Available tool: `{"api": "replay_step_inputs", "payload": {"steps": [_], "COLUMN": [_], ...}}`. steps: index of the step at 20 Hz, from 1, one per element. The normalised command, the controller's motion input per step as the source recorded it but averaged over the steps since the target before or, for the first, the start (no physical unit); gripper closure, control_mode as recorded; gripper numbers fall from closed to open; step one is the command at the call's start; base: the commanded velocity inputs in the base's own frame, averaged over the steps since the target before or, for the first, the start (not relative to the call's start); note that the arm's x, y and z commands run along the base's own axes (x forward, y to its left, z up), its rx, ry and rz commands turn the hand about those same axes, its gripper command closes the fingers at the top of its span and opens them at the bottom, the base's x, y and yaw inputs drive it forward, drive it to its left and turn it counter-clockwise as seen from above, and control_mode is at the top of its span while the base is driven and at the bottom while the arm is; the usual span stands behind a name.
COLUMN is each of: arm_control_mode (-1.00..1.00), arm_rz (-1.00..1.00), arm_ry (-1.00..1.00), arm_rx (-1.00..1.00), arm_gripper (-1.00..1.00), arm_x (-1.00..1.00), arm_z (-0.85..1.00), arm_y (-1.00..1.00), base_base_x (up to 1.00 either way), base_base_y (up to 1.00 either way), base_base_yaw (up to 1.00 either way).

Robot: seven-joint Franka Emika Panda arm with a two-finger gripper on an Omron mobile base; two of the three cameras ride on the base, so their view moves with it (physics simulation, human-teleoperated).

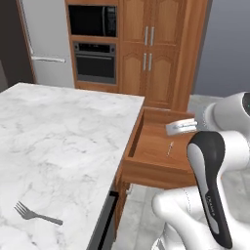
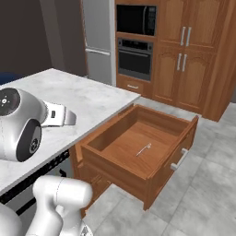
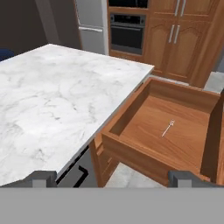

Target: Organize the utensils by type. Pick up the wooden spoons from the counter and place them in the open cabinet. Then pick up the metallic utensils from the counter and place them in the open drawer.

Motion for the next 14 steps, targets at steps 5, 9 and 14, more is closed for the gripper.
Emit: {"api": "replay_step_inputs", "payload": {"steps": [5, 9, 14], "arm_control_mode": [1.00, 1.00, 1.00], "arm_rz": [0.00, 0.00, 0.00], "arm_ry": [0.00, 0.00, 0.00], "arm_rx": [0.00, 0.00, 0.00], "arm_gripper": [-1.00, -1.00, -1.00], "arm_x": [0.00, 0.00, 0.00], "arm_z": [0.00, 0.00, 0.00], "arm_y": [0.00, 0.00, 0.00], "base_base_x": [-0.33, 0.00, 0.00], "base_base_y": [0.00, -0.30, -0.30], "base_base_yaw": [0.15, 0.62, 0.92]}}
